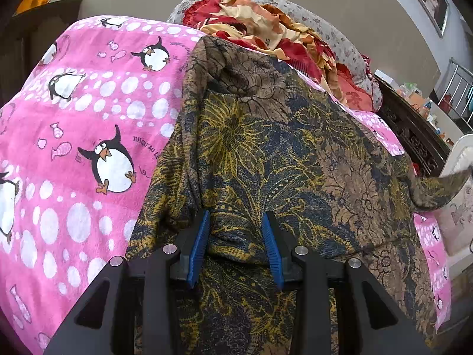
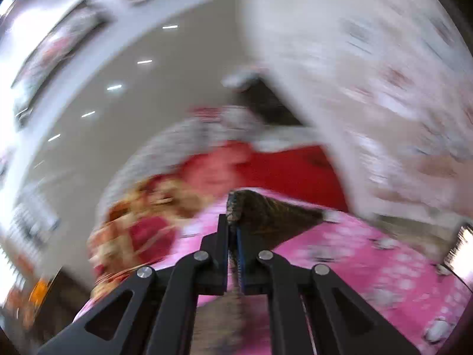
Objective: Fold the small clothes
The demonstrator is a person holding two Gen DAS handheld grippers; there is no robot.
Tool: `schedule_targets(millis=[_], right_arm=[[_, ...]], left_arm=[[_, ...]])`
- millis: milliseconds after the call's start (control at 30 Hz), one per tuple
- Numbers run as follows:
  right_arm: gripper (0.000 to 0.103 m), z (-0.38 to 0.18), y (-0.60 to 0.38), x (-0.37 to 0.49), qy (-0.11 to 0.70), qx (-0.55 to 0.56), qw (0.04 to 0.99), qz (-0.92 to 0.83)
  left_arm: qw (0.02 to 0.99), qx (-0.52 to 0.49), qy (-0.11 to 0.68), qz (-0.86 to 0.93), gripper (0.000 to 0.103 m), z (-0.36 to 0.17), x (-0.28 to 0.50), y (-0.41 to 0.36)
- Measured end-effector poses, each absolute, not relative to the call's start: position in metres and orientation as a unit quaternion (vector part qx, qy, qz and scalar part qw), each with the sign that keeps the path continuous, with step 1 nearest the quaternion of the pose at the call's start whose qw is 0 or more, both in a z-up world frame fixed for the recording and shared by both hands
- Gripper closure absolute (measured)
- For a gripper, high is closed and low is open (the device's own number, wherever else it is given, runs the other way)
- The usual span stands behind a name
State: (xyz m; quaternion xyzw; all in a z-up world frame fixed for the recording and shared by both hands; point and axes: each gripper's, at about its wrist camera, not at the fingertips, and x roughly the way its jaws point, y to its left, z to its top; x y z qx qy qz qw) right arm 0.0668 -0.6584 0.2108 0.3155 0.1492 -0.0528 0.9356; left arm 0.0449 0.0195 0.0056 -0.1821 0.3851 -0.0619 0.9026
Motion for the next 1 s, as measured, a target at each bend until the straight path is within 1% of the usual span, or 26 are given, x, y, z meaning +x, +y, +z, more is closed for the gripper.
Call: schedule_targets(millis=[100,200,367,433,533,633,700,733,800,833,867,900,933,967,1000], right_arm=[[0.098,0.236,-0.57,0.082,0.163,0.256,0.952,0.043],[0.098,0.232,-0.476,0.105,0.2,0.197,0.952,0.123],[0.098,0.197,-0.353,0.125,0.254,0.172,0.926,0.218],[0.098,0.173,-0.303,0.126,0.275,0.163,0.912,0.257],[0.098,0.121,-0.229,0.117,0.323,0.111,0.893,0.291],[0.098,0.07,-0.196,0.104,0.367,0.082,0.88,0.29],[0.098,0.044,-0.196,0.1,0.392,0.1,0.873,0.273],[0.098,0.039,-0.197,0.1,0.4,0.108,0.868,0.273],[0.098,0.039,-0.207,0.099,0.39,0.134,0.868,0.275],[0.098,0.039,-0.211,0.1,0.387,0.141,0.868,0.278],[0.098,0.037,-0.215,0.099,0.387,0.15,0.866,0.278],[0.098,0.035,-0.216,0.099,0.388,0.156,0.866,0.276],[0.098,0.032,-0.216,0.099,0.389,0.163,0.863,0.276],[0.098,0.031,-0.218,0.101,0.39,0.169,0.862,0.276],[0.098,0.031,-0.22,0.1,0.389,0.173,0.862,0.276]], left_arm=[[0.902,-0.19,0.383,-0.066,0.087,0.005,0.044,0.022],[0.899,-0.205,0.379,-0.073,0.087,0.004,0.043,0.027],[0.897,-0.218,0.375,-0.08,0.087,0.003,0.042,0.031],[0.897,-0.224,0.373,-0.083,0.087,0.003,0.041,0.033],[0.895,-0.232,0.371,-0.086,0.087,0.003,0.041,0.035],[0.895,-0.236,0.369,-0.087,0.086,0.003,0.04,0.036],[0.896,-0.236,0.368,-0.081,0.087,0.006,0.037,0.035],[0.898,-0.23,0.368,-0.075,0.086,0.012,0.035,0.033],[0.911,-0.227,0.334,-0.082,0.085,0.037,0.027,0.024],[0.914,-0.228,0.323,-0.096,0.076,0.046,0.027,0.018],[0.914,-0.229,0.314,-0.117,0.06,0.053,0.029,0.009],[0.91,-0.229,0.31,-0.154,0.055,0.059,0.037,-0.006],[0.903,-0.228,0.317,-0.181,0.052,0.059,0.047,-0.018],[0.895,-0.227,0.329,-0.196,0.052,0.059,0.057,-0.026],[0.876,-0.232,0.362,-0.219,0.052,0.051,0.077,-0.039]])
